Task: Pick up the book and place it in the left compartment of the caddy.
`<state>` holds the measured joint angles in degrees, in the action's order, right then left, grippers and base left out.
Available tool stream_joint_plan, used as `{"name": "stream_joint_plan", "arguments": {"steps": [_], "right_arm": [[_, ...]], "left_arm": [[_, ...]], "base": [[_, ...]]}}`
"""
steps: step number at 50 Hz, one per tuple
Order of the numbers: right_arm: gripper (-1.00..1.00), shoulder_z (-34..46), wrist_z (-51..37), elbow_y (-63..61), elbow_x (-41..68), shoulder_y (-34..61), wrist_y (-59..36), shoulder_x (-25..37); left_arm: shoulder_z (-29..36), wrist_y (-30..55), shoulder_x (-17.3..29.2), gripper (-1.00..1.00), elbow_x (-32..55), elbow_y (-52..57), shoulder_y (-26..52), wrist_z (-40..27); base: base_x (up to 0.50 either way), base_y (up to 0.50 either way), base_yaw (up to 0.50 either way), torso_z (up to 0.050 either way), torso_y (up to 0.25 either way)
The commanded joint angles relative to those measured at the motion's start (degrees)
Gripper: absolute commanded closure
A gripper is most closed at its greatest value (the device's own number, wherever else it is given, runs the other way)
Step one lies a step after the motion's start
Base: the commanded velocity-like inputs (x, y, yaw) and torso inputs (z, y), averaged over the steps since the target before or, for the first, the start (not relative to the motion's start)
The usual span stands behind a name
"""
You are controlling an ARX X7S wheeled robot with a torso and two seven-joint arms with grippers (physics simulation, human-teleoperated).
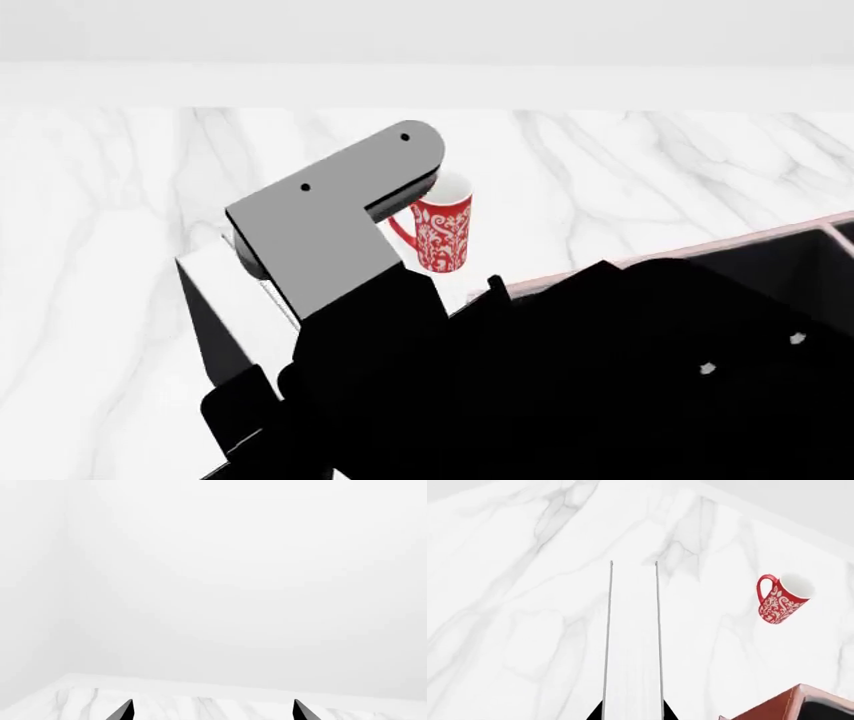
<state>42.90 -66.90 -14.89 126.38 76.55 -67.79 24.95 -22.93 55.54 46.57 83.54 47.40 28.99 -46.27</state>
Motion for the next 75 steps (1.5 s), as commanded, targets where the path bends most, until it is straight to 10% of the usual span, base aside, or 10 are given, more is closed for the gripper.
{"name": "stream_joint_plan", "arguments": {"steps": [1, 75], "right_arm": [[1.00, -0.98, -5.00, -3.04, 8.41, 2.85, 3.04, 4.62], [1.00, 2.44, -13.66, -1.30, 22.20, 14.97, 4.91, 31.52]], "left_arm": [[0.33, -0.17, 0.15, -1.00, -0.14, 0.14, -0.06, -0.04], [2.28, -1.36, 0.85, -1.00, -0.90, 0.79, -0.39, -0.62]], "base": [[0.00, 0.00, 0.00, 0.000, 0.000], [0.00, 0.00, 0.00, 0.000, 0.001]]}}
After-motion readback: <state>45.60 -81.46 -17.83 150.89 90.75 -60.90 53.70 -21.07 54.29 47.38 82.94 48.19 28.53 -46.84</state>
